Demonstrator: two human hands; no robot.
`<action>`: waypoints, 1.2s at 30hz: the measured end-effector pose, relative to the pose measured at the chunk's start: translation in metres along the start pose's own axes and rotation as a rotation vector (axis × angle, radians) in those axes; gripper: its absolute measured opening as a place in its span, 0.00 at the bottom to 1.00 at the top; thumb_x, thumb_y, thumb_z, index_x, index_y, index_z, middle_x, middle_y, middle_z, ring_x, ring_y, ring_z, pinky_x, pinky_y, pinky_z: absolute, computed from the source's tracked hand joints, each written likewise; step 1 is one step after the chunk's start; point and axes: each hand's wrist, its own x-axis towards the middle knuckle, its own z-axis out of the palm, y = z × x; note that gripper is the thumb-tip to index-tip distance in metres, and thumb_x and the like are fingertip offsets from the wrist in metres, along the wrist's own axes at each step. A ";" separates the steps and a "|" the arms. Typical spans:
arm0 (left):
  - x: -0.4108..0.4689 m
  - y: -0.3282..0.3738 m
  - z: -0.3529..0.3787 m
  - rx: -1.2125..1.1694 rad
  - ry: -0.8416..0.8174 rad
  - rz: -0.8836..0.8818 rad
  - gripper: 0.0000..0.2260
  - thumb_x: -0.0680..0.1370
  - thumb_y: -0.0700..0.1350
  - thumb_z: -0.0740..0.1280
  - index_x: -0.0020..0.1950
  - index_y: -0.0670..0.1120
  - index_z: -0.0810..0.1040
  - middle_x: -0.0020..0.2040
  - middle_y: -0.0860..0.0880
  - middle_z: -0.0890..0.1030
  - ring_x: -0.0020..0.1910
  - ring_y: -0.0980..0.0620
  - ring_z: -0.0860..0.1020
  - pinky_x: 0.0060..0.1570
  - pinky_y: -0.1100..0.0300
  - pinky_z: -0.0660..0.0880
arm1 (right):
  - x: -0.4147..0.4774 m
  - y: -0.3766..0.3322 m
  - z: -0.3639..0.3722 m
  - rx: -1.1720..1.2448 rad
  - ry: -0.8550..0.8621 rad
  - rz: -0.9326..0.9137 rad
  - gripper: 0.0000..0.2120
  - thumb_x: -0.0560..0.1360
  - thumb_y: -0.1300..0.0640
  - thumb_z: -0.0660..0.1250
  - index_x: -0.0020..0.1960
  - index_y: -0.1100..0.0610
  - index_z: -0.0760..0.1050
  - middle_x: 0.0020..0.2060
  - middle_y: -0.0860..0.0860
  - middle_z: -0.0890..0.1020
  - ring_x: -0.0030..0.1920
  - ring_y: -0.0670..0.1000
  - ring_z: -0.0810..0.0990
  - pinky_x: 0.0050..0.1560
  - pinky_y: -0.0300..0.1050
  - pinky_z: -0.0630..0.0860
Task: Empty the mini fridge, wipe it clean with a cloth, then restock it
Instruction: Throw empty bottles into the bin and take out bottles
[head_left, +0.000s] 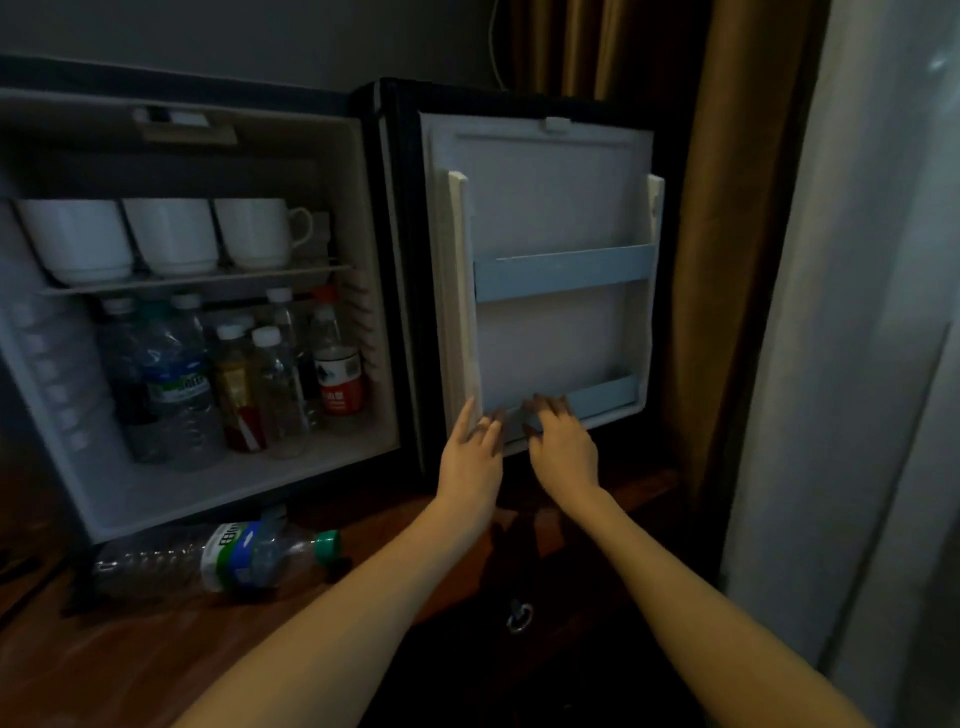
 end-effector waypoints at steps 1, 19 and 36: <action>0.002 0.000 0.004 0.050 -0.035 0.013 0.24 0.83 0.49 0.54 0.78 0.44 0.56 0.79 0.44 0.48 0.78 0.47 0.46 0.69 0.44 0.29 | 0.005 0.001 0.001 0.023 0.004 0.010 0.21 0.78 0.60 0.61 0.70 0.52 0.68 0.71 0.51 0.68 0.66 0.59 0.72 0.49 0.50 0.74; -0.005 -0.007 0.006 0.102 -0.146 -0.052 0.35 0.81 0.55 0.58 0.79 0.45 0.42 0.79 0.46 0.37 0.77 0.47 0.35 0.73 0.43 0.33 | 0.024 0.009 0.008 0.154 0.011 0.034 0.14 0.78 0.49 0.64 0.61 0.55 0.74 0.63 0.51 0.73 0.54 0.56 0.78 0.41 0.42 0.67; -0.013 -0.020 0.024 -0.400 0.137 -0.083 0.33 0.81 0.43 0.57 0.79 0.47 0.40 0.78 0.50 0.35 0.77 0.50 0.36 0.75 0.49 0.37 | 0.023 0.013 0.010 0.131 0.032 0.004 0.20 0.75 0.45 0.68 0.61 0.55 0.76 0.62 0.51 0.76 0.60 0.57 0.74 0.60 0.54 0.73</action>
